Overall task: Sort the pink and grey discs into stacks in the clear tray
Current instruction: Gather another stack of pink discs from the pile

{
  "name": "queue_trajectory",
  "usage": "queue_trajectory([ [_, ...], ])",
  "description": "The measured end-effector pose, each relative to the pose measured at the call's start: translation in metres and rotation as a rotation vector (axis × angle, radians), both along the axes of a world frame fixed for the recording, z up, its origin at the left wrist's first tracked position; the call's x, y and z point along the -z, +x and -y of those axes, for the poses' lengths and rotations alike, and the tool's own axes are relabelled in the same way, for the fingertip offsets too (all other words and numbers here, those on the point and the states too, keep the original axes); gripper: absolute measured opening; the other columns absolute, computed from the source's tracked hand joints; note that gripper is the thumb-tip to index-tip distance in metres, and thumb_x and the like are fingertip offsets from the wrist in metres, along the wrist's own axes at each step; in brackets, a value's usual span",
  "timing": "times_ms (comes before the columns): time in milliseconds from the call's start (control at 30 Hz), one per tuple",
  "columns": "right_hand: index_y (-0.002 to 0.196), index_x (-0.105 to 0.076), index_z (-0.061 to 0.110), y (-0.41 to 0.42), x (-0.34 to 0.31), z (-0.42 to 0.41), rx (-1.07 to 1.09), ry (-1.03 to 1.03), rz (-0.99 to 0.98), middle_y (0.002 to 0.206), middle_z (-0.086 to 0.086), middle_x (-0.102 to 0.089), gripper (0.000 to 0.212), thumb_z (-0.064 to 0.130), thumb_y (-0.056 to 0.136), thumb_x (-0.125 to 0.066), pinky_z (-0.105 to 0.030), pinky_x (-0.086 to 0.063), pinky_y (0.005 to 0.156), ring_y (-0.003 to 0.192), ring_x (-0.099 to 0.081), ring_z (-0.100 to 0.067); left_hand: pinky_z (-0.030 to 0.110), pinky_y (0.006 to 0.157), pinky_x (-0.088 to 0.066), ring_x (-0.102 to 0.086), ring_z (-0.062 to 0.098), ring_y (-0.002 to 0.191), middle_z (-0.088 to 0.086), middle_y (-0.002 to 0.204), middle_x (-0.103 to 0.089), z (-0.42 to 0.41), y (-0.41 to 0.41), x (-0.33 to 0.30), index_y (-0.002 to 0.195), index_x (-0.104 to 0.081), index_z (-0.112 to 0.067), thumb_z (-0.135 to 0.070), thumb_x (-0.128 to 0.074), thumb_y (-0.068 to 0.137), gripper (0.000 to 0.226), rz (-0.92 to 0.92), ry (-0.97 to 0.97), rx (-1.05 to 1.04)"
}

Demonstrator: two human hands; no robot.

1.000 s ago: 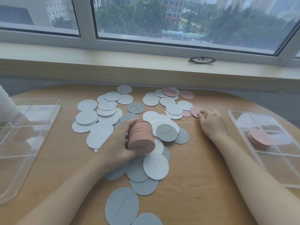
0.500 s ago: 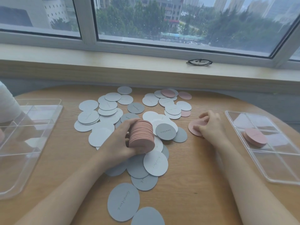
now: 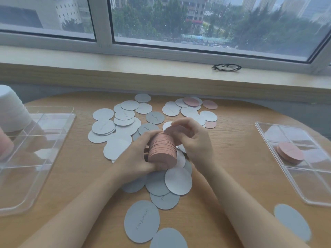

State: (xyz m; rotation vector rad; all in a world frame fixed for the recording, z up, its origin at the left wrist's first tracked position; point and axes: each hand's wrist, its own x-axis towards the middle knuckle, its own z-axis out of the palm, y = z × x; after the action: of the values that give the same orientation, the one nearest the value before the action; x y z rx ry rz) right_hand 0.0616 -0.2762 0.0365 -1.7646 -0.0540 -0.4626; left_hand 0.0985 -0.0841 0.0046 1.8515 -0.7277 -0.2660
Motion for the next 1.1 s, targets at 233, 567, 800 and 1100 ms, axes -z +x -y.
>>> queue_trajectory([
  [233,0.14,-0.051,0.022,-0.009,0.017,-0.012,-0.158,-0.271,-0.111,0.133,0.009,-0.055,0.046,0.04,0.098,-0.048,-0.023,-0.038,0.107,0.127,-0.048,-0.004,0.023,0.087,-0.056,-0.063,0.002,0.113,-0.023,0.143,-0.048,0.0,0.0,0.001,0.15,-0.026,-0.048,-0.027,-0.09,0.073,0.103,0.025,0.029,0.021],
  [567,0.141,-0.049,0.028,0.007,0.007,0.021,-0.031,-0.322,-0.142,0.142,0.014,-0.048,0.056,0.059,0.094,-0.049,-0.02,-0.032,0.111,0.131,-0.04,0.006,0.04,0.107,-0.048,-0.045,0.0,0.134,-0.024,0.153,-0.036,-0.002,0.001,0.002,0.154,-0.016,-0.052,-0.067,-0.076,0.067,0.107,0.13,0.135,0.021],
  [800,0.123,-0.059,0.013,0.053,0.028,0.124,0.746,-0.799,-0.599,0.128,-0.009,-0.05,0.063,0.063,0.086,-0.057,-0.043,-0.033,0.101,0.124,-0.043,-0.029,0.039,0.109,-0.046,-0.045,-0.002,0.133,-0.027,0.151,-0.037,-0.003,0.001,0.003,0.155,-0.016,-0.049,-0.069,-0.076,0.066,0.109,0.117,0.144,0.025],
  [1100,0.112,-0.064,0.019,0.072,0.026,0.133,0.668,-0.752,-0.634,0.127,-0.007,-0.049,0.042,0.052,0.085,-0.064,-0.041,-0.031,0.104,0.125,-0.039,-0.029,0.038,0.108,-0.047,-0.048,-0.002,0.131,-0.028,0.147,-0.039,-0.002,0.002,0.002,0.155,-0.019,-0.046,-0.067,-0.078,0.067,0.108,0.115,0.143,0.035],
])
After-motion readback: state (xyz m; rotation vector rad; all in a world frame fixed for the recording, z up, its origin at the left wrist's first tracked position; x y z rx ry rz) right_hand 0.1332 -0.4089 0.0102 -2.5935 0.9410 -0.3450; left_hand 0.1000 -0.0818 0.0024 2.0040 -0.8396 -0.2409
